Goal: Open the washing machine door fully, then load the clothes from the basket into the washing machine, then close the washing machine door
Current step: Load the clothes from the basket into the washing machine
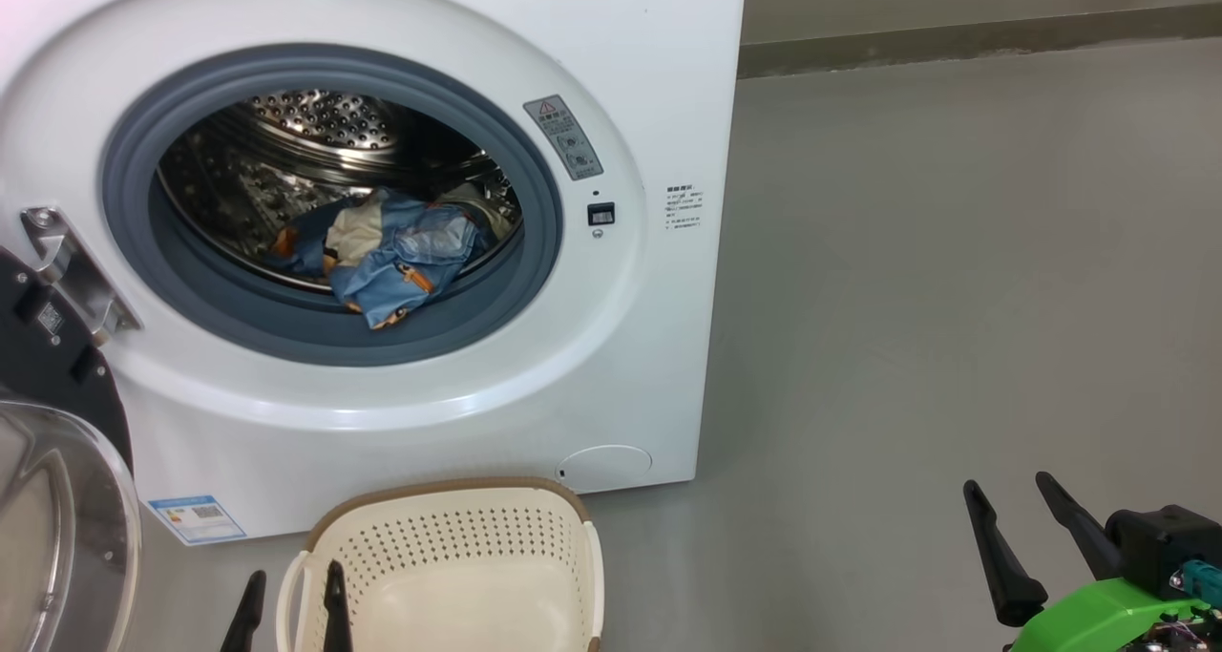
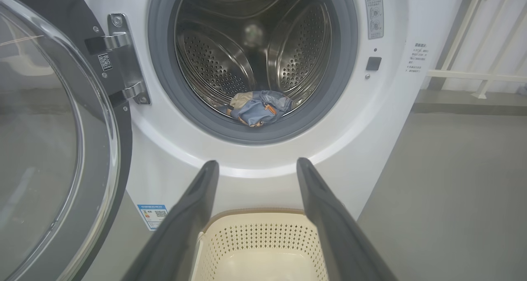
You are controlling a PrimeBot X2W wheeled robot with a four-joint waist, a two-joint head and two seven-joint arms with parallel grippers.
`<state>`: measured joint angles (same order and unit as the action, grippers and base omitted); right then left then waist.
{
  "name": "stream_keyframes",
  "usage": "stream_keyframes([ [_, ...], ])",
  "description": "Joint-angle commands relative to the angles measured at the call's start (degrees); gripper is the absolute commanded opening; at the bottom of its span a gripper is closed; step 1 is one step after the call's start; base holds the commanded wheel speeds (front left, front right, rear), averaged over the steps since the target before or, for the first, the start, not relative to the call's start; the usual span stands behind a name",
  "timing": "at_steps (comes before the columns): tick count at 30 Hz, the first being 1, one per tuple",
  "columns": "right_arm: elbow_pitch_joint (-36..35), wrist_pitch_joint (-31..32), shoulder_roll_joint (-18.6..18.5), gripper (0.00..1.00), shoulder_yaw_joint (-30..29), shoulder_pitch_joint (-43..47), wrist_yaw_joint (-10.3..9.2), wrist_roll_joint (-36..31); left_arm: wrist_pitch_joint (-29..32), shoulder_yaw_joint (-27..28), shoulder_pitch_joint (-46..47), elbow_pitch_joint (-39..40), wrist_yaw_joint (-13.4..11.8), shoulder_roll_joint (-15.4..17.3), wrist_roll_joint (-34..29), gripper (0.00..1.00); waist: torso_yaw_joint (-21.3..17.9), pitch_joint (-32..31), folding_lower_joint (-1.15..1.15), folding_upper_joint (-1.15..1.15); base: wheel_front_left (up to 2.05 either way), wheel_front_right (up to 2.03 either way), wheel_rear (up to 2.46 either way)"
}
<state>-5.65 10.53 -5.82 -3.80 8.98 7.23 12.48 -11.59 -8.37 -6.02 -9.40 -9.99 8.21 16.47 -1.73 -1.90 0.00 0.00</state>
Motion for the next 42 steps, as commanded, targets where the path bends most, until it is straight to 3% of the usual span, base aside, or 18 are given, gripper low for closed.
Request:
stream_keyframes([
  [1, -1.93, -0.06, -1.02, 1.0, 0.96, -0.8, 0.25, -0.7, -0.04, 1.99, 0.87, 1.97, -0.55, 0.82, -0.08, 1.0, 0.03, -0.06, 0.0, 0.0, 0.0, 0.0, 0.0],
  [17, -2.13, 0.06, -0.7, 1.0, 1.07, -0.95, 0.25, -0.65, 1.58, 1.7, 1.13, 2.53, -1.4, 0.88, 0.83, 1.0, 0.32, 0.29, 0.0, 0.0, 0.0, 0.0, 0.0],
  [28, -2.07, 0.23, -0.5, 1.0, 1.6, -1.28, 0.25, -0.36, 4.21, 0.96, 6.18, 0.75, -1.28, 0.92, 1.48, 1.0, 0.06, 1.67, 0.0, 0.0, 0.0, 0.0, 0.0],
  [37, -2.53, -0.2, 0.36, 1.0, 1.43, -3.11, 0.25, -0.26, 10.05, -0.16, 17.05, -3.91, 1.11, 2.99, 1.95, 1.0, -2.45, 8.19, 0.0, 0.0, 0.0, 0.0, 0.0],
  [42, -2.25, -2.48, 1.56, 1.0, 0.82, -6.03, 0.25, -0.19, 15.83, 0.44, 30.76, -11.36, 3.16, 5.57, 3.05, 1.0, -5.58, 16.06, 0.0, 0.0, 0.0, 0.0, 0.0],
])
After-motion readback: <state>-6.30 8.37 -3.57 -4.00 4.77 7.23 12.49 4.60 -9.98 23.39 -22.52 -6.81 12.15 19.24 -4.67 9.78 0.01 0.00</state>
